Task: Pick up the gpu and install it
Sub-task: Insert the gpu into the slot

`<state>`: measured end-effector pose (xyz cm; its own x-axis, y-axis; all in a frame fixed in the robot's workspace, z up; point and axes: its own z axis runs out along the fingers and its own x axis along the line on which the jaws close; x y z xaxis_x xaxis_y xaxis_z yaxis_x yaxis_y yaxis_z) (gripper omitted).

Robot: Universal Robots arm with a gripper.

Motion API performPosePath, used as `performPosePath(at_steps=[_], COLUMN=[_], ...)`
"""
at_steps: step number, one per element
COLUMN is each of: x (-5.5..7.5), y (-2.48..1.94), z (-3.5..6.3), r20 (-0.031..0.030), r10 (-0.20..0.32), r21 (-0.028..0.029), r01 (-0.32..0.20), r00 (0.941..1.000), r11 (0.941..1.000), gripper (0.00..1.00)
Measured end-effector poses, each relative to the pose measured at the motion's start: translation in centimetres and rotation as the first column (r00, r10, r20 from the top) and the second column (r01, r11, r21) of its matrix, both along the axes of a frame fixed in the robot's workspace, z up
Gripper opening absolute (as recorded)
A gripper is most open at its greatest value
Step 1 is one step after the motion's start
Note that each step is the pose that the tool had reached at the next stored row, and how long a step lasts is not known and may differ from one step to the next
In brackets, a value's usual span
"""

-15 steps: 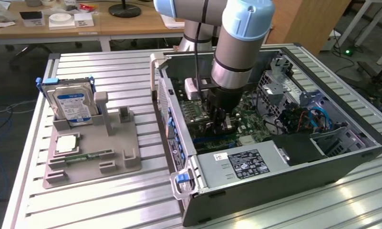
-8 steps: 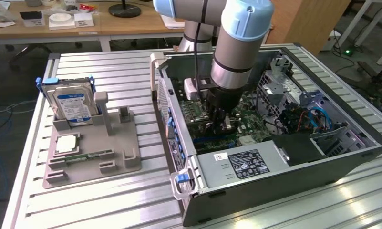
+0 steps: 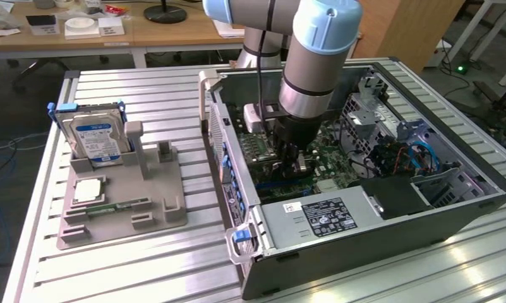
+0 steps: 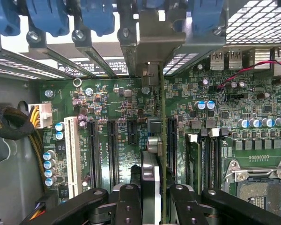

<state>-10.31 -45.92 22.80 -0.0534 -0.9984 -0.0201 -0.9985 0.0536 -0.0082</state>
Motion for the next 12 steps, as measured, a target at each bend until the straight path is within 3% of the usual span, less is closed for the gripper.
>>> performPosePath(at_steps=[3, 4, 12], x=[0.0, 0.0, -0.1], y=[0.0, 0.0, 0.0], z=[-0.05, -1.17, -1.17], r20=[0.0, 0.0001, 0.0001], r10=[0.0, 0.0, 0.0], r21=[0.0, 0.0009, 0.001], r01=[0.0, 0.0, 0.0], r00=[1.0, 1.0, 1.0], r11=[1.0, 1.0, 1.0], gripper=[0.28, 0.99, 0.99])
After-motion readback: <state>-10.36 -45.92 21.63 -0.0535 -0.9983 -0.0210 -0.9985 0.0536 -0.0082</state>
